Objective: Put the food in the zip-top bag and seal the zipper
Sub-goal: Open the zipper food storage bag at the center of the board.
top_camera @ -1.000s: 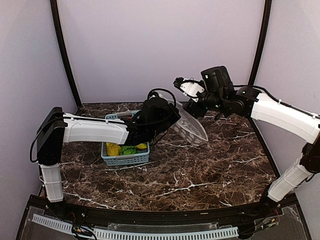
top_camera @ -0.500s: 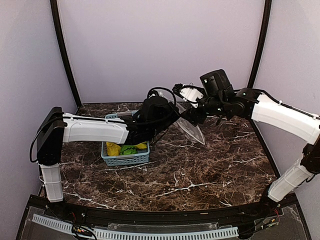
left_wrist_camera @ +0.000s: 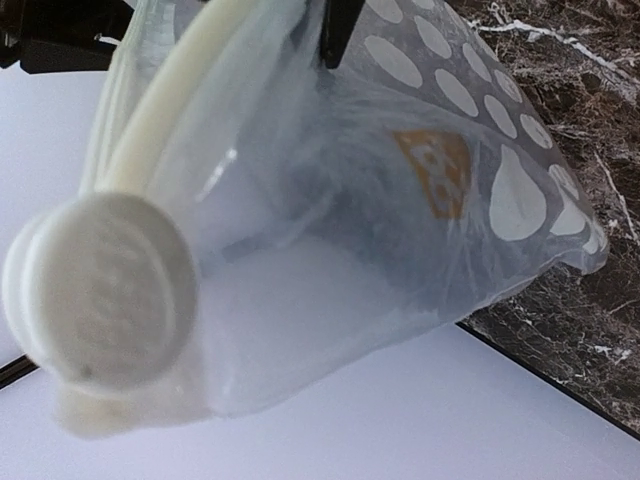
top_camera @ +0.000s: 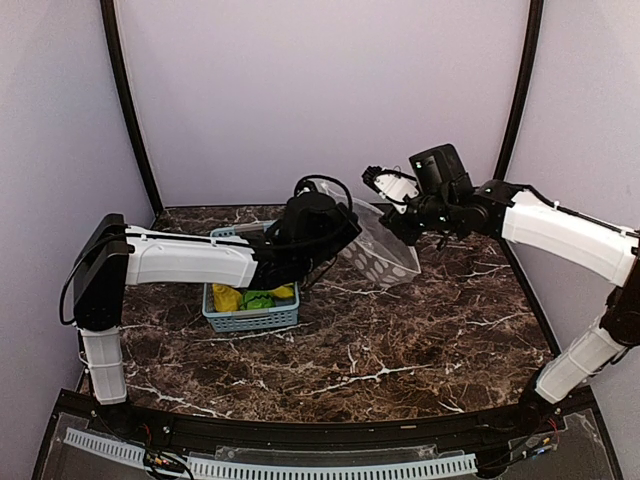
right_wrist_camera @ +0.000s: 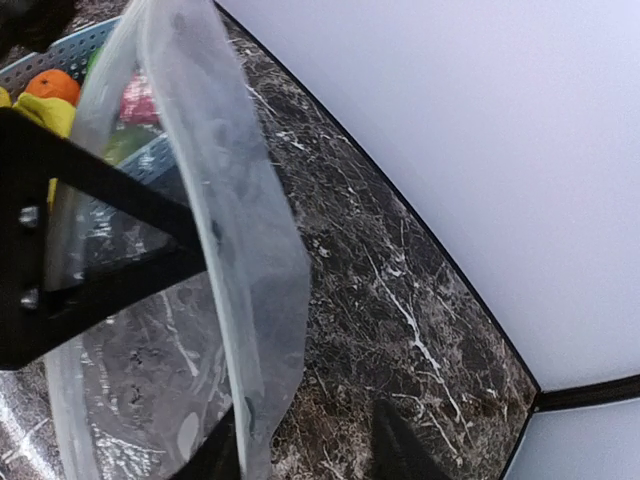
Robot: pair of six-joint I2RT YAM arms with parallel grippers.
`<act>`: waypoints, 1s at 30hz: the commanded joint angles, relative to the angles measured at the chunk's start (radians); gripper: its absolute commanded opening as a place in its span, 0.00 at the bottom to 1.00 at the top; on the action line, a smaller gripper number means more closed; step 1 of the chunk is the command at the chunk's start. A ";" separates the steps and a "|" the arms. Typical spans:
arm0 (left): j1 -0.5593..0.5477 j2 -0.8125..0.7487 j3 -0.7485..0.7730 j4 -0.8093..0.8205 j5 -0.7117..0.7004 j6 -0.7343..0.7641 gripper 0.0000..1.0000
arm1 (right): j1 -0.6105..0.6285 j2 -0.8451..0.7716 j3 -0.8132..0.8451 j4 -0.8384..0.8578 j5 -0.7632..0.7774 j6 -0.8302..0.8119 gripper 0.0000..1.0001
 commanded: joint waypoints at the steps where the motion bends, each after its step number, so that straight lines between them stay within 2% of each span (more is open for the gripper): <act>1: -0.003 -0.021 -0.030 0.029 0.039 -0.012 0.01 | -0.061 0.010 0.038 0.057 -0.066 0.026 0.25; 3: -0.003 -0.018 -0.046 0.036 0.061 -0.012 0.01 | -0.077 0.014 0.041 0.090 -0.070 0.007 0.06; 4: -0.003 -0.017 -0.054 0.042 0.079 -0.010 0.01 | -0.086 0.016 0.041 0.110 -0.066 0.000 0.00; 10: -0.001 -0.006 -0.039 0.077 0.190 0.098 0.03 | -0.130 0.041 0.076 0.140 -0.074 -0.026 0.00; 12: 0.002 -0.006 -0.023 0.109 0.231 0.185 0.18 | -0.142 0.045 0.084 0.144 -0.073 -0.030 0.00; 13: 0.006 -0.007 -0.002 0.110 0.241 0.246 0.35 | -0.151 0.049 0.089 0.147 -0.070 -0.032 0.00; 14: 0.009 -0.012 0.012 0.101 0.258 0.277 0.44 | -0.163 0.052 0.093 0.153 -0.068 -0.034 0.00; 15: 0.019 -0.016 0.034 0.083 0.270 0.335 0.57 | -0.180 0.056 0.099 0.161 -0.070 -0.037 0.00; 17: 0.051 -0.032 0.032 0.103 0.346 0.362 0.69 | -0.223 0.070 0.120 0.161 -0.091 -0.037 0.00; 18: 0.069 -0.046 0.024 0.116 0.415 0.331 0.71 | -0.244 0.075 0.131 0.164 -0.094 -0.042 0.00; 20: 0.122 -0.072 -0.010 0.146 0.535 0.273 0.74 | -0.288 0.088 0.155 0.180 -0.095 -0.058 0.00; 22: 0.169 -0.115 -0.064 0.143 0.600 0.250 0.72 | -0.333 0.097 0.174 0.199 -0.092 -0.069 0.00; 24: 0.199 -0.177 -0.132 0.097 0.614 0.290 0.71 | -0.365 0.106 0.196 0.216 -0.078 -0.085 0.00; 27: 0.214 -0.257 -0.191 -0.110 0.541 0.436 0.71 | -0.379 0.106 0.202 0.233 -0.054 -0.100 0.00; 30: 0.215 -0.327 -0.192 -0.369 0.422 0.613 0.70 | -0.363 0.094 0.161 0.208 -0.131 -0.038 0.00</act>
